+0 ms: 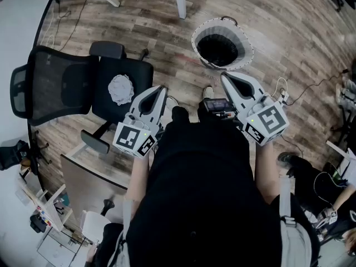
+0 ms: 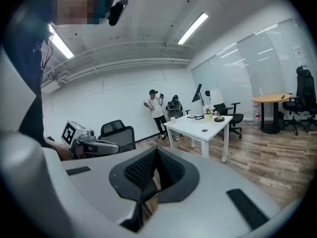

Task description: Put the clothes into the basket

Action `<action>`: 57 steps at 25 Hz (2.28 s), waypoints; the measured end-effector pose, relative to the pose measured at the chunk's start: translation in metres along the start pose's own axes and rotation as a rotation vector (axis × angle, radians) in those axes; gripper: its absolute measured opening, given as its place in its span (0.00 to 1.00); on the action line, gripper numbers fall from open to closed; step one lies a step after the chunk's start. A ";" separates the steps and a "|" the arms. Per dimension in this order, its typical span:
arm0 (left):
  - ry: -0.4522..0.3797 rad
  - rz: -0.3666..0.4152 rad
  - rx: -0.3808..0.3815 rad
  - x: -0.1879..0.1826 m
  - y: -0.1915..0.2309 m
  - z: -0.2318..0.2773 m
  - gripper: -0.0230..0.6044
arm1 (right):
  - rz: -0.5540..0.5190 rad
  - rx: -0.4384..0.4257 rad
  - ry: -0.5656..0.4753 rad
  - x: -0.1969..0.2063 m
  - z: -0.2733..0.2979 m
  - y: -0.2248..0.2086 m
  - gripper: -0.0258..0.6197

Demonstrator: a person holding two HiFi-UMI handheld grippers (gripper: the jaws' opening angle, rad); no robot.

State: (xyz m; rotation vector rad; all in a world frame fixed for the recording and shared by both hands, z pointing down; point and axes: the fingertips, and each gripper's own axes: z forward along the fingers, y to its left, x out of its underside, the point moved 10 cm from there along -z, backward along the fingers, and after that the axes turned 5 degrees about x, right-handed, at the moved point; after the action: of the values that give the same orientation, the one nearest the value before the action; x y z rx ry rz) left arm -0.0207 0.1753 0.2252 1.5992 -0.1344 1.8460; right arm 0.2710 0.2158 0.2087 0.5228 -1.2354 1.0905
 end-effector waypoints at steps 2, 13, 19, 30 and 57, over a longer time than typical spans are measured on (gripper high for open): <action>-0.005 0.001 -0.002 -0.002 -0.001 -0.001 0.06 | -0.002 -0.006 0.002 -0.001 0.001 0.001 0.06; -0.017 0.011 -0.046 0.010 0.006 -0.011 0.06 | 0.057 -0.026 -0.014 0.002 0.007 0.000 0.06; -0.031 0.002 -0.077 0.013 0.010 -0.023 0.06 | 0.030 -0.028 -0.017 0.001 0.017 0.012 0.07; -0.070 -0.032 -0.211 0.034 0.044 -0.067 0.06 | -0.024 -0.128 0.084 0.004 0.065 0.051 0.07; 0.030 -0.358 -0.463 0.198 0.230 -0.190 0.06 | -0.140 -0.270 0.491 0.046 0.192 0.191 0.07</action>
State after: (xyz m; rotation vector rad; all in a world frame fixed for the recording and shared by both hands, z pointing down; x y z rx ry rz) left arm -0.3082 0.1768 0.4390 1.1845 -0.2278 1.4336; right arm 0.0088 0.1582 0.2668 0.1181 -0.8777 0.8493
